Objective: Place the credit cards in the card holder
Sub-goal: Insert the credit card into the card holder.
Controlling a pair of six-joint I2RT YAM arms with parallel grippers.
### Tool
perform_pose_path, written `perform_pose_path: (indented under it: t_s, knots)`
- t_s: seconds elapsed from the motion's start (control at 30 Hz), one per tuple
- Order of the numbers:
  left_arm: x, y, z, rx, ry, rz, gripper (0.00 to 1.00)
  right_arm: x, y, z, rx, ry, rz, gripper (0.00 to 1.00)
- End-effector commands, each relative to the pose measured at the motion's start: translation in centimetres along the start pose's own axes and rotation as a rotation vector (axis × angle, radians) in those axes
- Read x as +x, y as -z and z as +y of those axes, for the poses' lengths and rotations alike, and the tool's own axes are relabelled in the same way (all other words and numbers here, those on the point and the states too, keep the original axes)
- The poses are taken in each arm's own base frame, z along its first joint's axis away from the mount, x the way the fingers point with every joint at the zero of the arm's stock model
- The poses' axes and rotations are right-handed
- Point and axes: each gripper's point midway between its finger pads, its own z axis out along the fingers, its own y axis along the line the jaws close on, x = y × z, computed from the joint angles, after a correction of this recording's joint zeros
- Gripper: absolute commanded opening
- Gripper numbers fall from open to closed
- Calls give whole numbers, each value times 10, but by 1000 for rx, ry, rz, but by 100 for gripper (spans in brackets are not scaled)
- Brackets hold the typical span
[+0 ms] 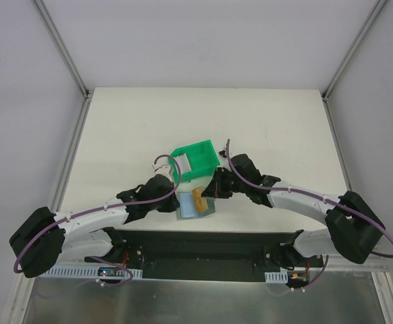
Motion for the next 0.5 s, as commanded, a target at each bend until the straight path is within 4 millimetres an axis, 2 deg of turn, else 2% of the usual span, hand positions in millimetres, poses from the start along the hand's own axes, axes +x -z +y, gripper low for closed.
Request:
perform_pose_path:
  t_s: [0.0,0.2,0.33,0.47]
  knots:
    - [-4,3,-9,43,-19,-15,0,-18,-10,19,-56,-3,-74,1]
    - [-2,2,-7,39,-24,-4,0,-19,-22,6,-4,-2,-69,0]
    - [0,2,-7,39,-27,2,0,-11,-30,-9,40,-14,-46,0]
    - [0,1,-5,31,-27,-1,0,-4,-30,-26,77,-23,-46,0]
